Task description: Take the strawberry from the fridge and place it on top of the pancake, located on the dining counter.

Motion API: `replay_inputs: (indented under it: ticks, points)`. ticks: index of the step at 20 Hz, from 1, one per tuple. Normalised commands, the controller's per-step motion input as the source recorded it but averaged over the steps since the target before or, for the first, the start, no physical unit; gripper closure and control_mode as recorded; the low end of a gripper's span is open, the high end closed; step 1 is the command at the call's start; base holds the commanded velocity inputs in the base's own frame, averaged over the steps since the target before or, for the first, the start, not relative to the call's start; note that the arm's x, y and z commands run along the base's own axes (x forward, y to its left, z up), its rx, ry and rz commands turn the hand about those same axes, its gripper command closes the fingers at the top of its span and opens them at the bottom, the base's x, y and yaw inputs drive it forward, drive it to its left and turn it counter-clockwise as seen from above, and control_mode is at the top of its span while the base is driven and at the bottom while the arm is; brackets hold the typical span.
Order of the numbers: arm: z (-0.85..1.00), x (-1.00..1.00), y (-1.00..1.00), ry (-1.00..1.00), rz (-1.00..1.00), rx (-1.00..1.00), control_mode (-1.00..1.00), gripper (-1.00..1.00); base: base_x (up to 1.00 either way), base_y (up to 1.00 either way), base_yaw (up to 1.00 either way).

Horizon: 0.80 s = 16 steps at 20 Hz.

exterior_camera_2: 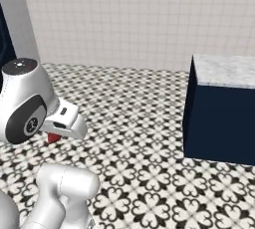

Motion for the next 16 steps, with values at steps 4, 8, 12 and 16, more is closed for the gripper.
replay_inputs:
  ticks: [4,8,12,16]
  points:
    - [0.00,0.00,0.00,0.00,0.00,0.00,1.00,1.00,1.00,0.08,-0.14]
    - [0.00,0.00,0.00,0.00,0.00,0.00,1.00,1.00,1.00,0.27,-0.10]
    - [0.00,0.00,0.00,0.00,0.00,0.00,1.00,1.00,1.00,0.41,-0.11]
    - [0.00,0.00,0.00,0.00,0.00,0.00,1.00,1.00,1.00,0.50,-0.13]
